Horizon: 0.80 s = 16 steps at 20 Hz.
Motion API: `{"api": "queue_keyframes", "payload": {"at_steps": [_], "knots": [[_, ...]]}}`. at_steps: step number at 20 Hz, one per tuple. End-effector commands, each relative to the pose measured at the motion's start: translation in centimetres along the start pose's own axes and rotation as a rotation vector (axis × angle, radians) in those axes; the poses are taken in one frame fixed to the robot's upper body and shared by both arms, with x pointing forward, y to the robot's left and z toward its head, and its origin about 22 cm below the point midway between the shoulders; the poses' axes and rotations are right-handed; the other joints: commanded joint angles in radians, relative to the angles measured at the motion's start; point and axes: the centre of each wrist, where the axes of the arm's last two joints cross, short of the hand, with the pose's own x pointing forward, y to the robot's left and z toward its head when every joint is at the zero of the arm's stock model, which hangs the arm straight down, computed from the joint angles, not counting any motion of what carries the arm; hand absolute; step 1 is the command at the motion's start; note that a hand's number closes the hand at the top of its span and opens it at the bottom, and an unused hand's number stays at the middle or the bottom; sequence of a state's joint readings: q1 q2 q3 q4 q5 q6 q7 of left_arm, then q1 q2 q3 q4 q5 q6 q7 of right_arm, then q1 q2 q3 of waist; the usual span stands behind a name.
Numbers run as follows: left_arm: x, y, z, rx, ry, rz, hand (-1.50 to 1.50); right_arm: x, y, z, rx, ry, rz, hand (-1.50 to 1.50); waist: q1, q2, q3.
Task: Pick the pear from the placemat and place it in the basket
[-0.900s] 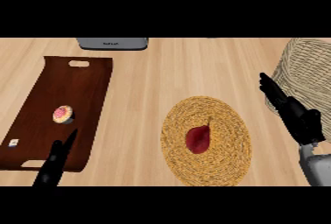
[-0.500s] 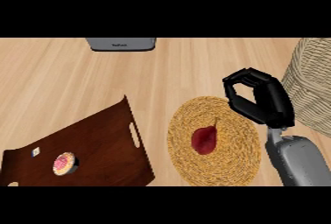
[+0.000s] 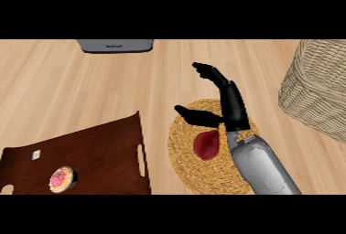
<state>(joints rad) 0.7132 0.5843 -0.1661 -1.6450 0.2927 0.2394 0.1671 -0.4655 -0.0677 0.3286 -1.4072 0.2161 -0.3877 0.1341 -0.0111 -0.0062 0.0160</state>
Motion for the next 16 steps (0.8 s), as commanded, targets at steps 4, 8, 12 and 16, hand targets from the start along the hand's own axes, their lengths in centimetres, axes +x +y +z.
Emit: {"api": "queue_keyframes", "payload": {"at_steps": [4, 8, 12, 16], "knots": [[4.5, -2.5, -1.7, -0.102, -0.19, 0.104, 0.0, -0.6, -2.0, -2.2, -0.064, 0.144, 0.476, -1.5, -0.087, -0.023, -0.039], [4.1, -2.7, -1.4, -0.103, -0.161, 0.141, 0.0, 2.5, -4.5, -4.6, -0.023, 0.214, 0.674, -1.5, -0.114, -0.031, -0.038], [4.0, -1.6, -1.1, -0.082, -0.174, 0.13, 0.0, 6.2, -3.5, -5.4, 0.068, 0.284, 0.786, -1.5, -0.119, -0.043, -0.035], [3.8, -2.1, -0.6, -0.095, -0.153, 0.133, 0.0, 9.0, -3.1, -5.8, 0.23, 0.388, 0.839, -1.5, -0.13, -0.041, -0.032]]}}
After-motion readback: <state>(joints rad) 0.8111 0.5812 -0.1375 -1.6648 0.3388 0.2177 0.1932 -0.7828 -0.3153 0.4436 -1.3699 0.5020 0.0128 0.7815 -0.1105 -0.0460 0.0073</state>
